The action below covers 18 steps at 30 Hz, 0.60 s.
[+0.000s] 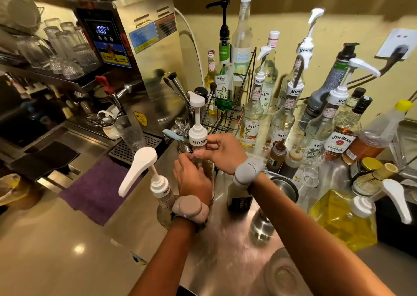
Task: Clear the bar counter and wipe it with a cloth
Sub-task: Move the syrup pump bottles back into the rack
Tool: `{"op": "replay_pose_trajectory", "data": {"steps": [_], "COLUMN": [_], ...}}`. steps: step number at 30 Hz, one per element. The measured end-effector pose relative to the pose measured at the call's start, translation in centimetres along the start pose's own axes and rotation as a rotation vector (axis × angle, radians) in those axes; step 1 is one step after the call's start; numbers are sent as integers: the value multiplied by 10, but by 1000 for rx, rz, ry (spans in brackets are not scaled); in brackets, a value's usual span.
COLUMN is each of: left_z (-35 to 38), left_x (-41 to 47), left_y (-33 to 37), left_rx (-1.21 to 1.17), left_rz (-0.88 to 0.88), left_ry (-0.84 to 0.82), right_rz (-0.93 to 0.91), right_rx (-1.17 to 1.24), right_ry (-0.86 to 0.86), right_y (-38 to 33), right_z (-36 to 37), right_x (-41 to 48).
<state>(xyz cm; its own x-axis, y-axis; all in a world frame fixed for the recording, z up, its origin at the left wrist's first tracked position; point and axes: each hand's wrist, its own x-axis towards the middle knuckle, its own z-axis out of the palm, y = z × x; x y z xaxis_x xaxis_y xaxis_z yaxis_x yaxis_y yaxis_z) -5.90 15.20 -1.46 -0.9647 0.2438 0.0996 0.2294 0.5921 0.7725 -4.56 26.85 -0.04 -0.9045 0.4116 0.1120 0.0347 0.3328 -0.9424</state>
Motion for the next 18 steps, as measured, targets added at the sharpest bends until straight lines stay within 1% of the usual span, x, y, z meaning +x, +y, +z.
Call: {"op": "replay_pose_trajectory", "data": {"steps": [3, 13, 18], "left_z": [0, 4, 4], "left_x": [2, 10, 25], "left_y": [1, 17, 29], "left_rx": [-37, -187, -239], "left_rz": [19, 164, 240], "left_ry": [18, 193, 225], "right_rz": [6, -15, -49], "right_rx": [45, 138, 111], "right_ry": [3, 44, 69], "right_y": [0, -15, -27], "right_z": [-2, -22, -35], "right_x": [2, 25, 44]}}
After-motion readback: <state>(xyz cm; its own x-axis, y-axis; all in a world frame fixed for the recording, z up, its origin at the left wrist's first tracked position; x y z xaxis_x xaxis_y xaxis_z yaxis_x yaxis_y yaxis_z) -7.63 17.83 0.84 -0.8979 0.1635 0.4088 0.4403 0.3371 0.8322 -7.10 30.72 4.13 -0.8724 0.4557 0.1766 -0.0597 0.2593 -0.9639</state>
